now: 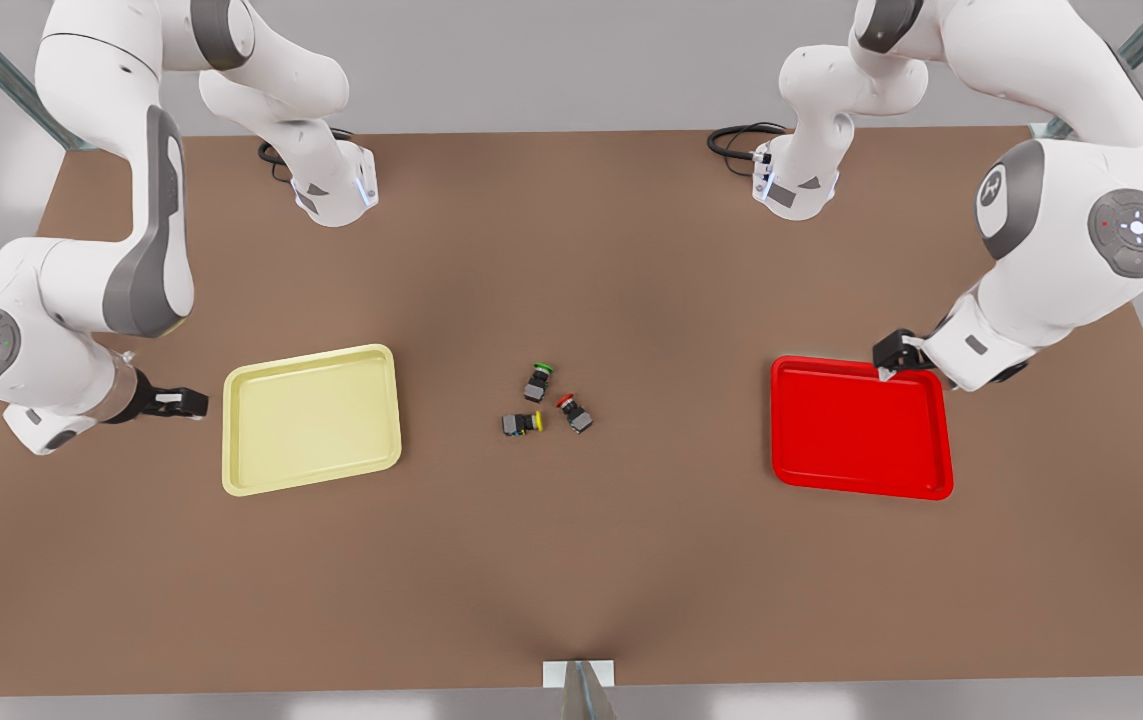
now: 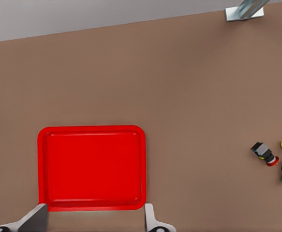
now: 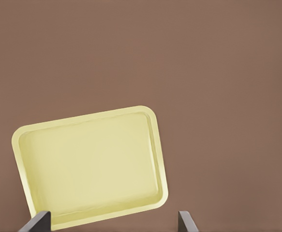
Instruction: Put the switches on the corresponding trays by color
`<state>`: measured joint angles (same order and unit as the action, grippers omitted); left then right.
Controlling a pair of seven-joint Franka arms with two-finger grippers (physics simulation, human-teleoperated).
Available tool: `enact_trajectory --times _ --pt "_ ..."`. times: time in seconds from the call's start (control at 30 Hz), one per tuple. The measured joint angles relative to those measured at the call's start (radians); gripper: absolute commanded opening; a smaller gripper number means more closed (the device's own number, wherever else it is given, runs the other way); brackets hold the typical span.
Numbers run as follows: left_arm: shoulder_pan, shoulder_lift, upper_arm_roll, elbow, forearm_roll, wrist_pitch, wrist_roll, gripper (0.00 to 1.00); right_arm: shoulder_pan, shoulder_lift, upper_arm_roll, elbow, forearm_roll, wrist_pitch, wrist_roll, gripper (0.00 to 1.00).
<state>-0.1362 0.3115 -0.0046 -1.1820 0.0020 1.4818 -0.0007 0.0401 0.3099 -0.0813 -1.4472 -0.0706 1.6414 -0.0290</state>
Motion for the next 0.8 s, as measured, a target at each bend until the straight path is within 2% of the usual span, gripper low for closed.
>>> enact_trajectory --times 0.07,0.2,0.27,0.3,0.4,0.5,0.57,0.8 --pt "0.001 0.001 0.000 -0.002 0.007 0.000 0.004 1.00 -0.004 -0.007 0.008 0.003 0.009 -0.001 -0.001 1.00" --pt "0.001 0.004 0.003 -0.004 0.011 0.001 0.001 1.00 0.062 0.089 0.232 0.065 0.015 -0.028 -0.223 1.00" --pt "0.001 0.005 0.005 -0.004 0.013 0.007 0.001 1.00 0.184 0.184 0.230 0.189 0.015 -0.028 -0.288 1.00" --pt "0.002 0.005 0.005 -0.004 0.014 0.008 0.001 1.00 0.245 0.257 0.226 0.276 0.017 -0.025 -0.435 1.00" --pt "0.002 0.009 0.034 -0.003 0.014 0.003 -0.010 1.00 0.355 0.302 0.229 0.295 0.049 0.077 -0.778 1.00" --pt "0.002 0.015 0.037 -0.005 0.012 -0.002 -0.016 1.00 0.348 0.358 0.238 0.296 0.118 0.229 -1.206 1.00" --pt "0.005 0.015 0.059 -0.005 0.012 -0.010 -0.015 1.00 0.382 0.376 0.242 0.296 0.122 0.291 -1.247 1.00" --pt "0.003 0.038 0.063 -0.005 0.010 -0.008 -0.013 1.00 0.414 0.394 0.256 0.167 0.192 0.293 -1.312 1.00"
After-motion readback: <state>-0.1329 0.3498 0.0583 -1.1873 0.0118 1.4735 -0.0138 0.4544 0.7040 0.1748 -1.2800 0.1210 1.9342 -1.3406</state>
